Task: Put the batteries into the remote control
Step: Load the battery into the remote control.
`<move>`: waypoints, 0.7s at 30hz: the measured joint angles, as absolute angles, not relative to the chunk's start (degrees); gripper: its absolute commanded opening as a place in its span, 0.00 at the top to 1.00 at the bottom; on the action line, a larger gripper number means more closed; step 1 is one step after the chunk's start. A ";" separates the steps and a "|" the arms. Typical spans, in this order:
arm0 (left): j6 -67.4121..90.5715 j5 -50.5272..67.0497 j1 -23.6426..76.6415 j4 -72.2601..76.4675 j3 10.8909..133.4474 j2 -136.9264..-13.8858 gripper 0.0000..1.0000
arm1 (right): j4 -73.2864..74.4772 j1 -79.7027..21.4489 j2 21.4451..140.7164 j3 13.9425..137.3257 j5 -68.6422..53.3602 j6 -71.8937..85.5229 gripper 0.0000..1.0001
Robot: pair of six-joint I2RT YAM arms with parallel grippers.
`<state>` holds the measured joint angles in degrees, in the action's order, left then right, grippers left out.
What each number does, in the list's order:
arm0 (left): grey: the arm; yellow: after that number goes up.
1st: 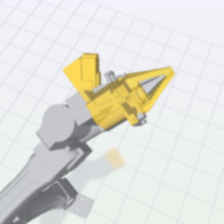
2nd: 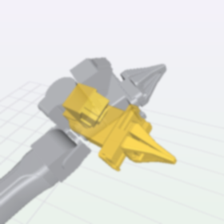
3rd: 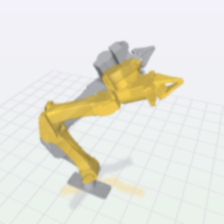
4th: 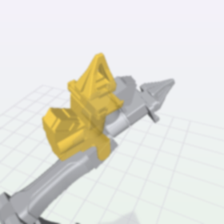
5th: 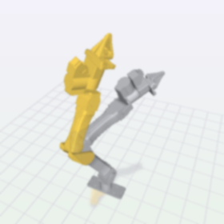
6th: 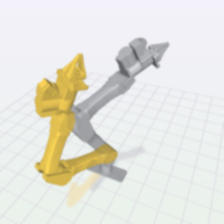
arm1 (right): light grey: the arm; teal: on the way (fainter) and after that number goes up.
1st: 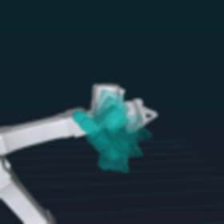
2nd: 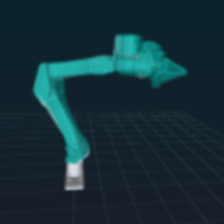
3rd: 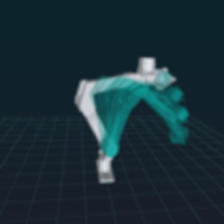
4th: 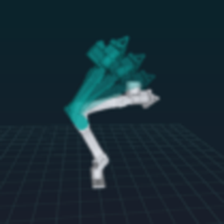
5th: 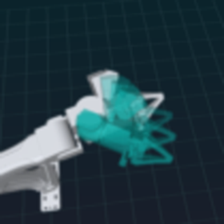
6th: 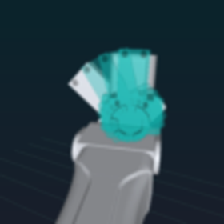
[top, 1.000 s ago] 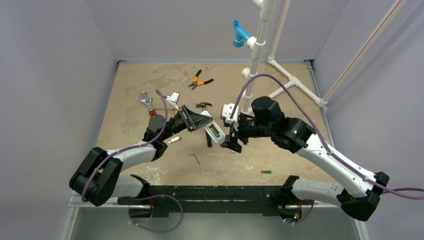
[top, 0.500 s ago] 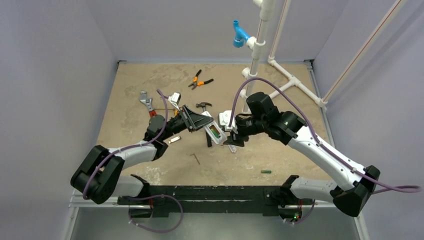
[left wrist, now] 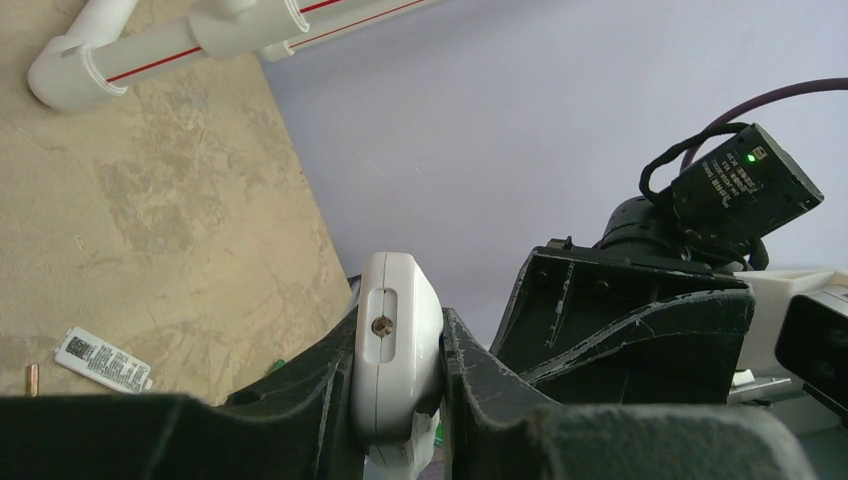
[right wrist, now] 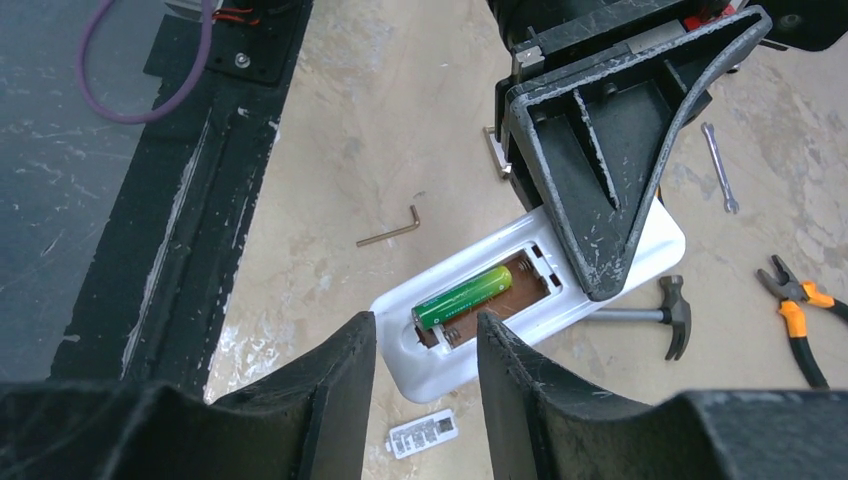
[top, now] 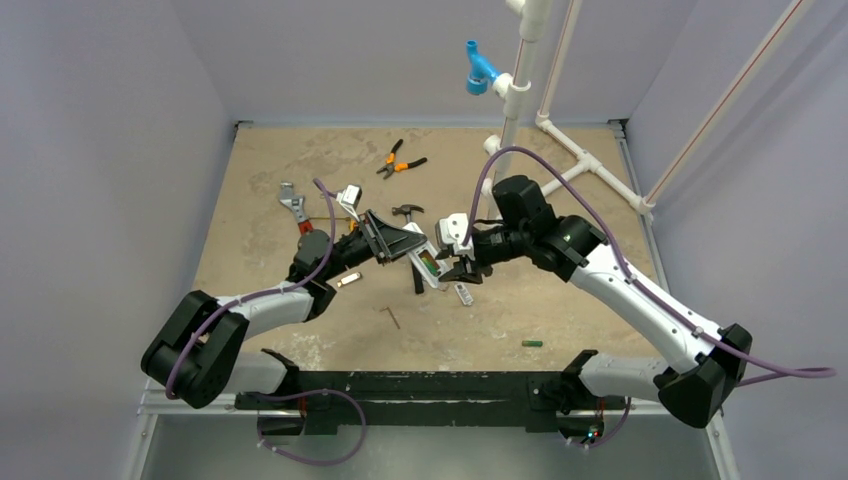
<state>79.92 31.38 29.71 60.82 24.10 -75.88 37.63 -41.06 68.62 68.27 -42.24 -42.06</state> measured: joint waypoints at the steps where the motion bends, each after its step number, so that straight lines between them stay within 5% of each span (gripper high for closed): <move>1: 79.92 31.38 29.71 60.82 24.10 -75.88 1.00 | 37.63 -40.99 68.82 68.27 -42.46 -42.11 0.62; 21: 79.94 31.35 29.71 60.82 24.10 -75.88 1.00 | 36.14 -40.82 71.35 68.34 -42.63 -42.28 0.71</move>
<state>79.94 31.35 29.71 60.82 24.10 -75.88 36.14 -40.82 71.35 68.34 -42.63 -42.28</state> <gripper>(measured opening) 0.255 0.308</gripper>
